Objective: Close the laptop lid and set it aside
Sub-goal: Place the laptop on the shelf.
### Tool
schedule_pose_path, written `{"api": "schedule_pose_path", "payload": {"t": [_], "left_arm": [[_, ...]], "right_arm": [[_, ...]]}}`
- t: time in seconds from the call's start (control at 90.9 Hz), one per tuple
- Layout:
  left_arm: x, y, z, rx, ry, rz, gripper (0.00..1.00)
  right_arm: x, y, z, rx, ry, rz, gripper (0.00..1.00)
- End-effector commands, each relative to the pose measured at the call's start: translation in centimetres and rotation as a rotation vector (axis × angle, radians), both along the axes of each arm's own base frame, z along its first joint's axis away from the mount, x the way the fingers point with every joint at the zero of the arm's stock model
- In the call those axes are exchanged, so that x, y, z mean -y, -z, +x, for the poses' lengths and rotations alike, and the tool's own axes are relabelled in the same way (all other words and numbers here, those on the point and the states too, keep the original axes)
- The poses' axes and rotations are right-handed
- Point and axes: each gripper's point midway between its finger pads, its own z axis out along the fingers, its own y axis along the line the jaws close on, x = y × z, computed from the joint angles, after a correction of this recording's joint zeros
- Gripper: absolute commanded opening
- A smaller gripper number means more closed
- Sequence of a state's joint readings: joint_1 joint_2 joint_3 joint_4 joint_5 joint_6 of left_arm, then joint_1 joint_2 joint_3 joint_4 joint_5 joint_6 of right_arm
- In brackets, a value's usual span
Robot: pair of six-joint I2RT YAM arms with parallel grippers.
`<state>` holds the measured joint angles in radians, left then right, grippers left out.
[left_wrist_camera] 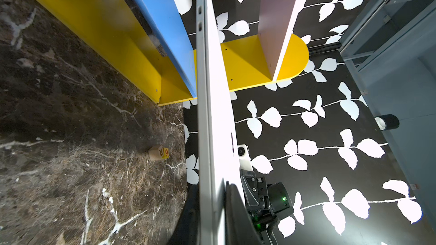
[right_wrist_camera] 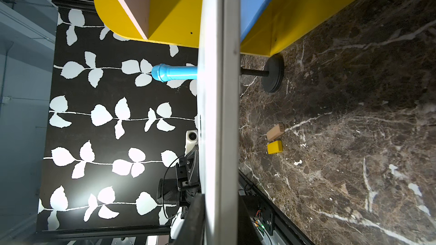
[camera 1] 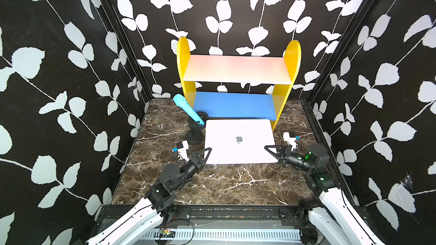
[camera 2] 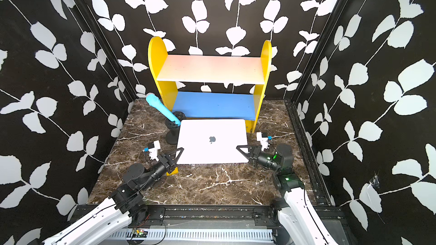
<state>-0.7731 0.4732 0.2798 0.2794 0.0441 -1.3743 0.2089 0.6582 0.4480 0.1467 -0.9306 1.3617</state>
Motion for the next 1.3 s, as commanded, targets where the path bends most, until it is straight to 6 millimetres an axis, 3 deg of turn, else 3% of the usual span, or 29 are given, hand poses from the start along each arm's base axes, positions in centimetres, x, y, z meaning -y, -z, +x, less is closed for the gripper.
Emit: {"api": "schedule_pose_path", "payload": {"t": [0.0, 0.187, 0.649, 1.287], "left_arm": [[0.9, -2.1, -0.5, 0.115, 0.053, 0.098, 0.00], [1.4, -3.1, -0.1, 0.110, 0.069, 0.161, 0.00], [2.3, -5.8, 0.9, 0.137, 0.087, 0.286, 0.00], [2.7, -12.9, 3.6, 0.231, 0.096, 0.270, 0.00]], "right_arm": [[-0.6, -3.5, -1.0, 0.145, -0.061, 0.001, 0.06], [-0.6, -4.5, -0.7, 0.155, -0.055, -0.014, 0.00], [-0.6, -7.5, -0.2, 0.191, -0.047, -0.046, 0.00], [-1.3, -13.4, 1.6, 0.274, -0.028, -0.043, 0.00]]}}
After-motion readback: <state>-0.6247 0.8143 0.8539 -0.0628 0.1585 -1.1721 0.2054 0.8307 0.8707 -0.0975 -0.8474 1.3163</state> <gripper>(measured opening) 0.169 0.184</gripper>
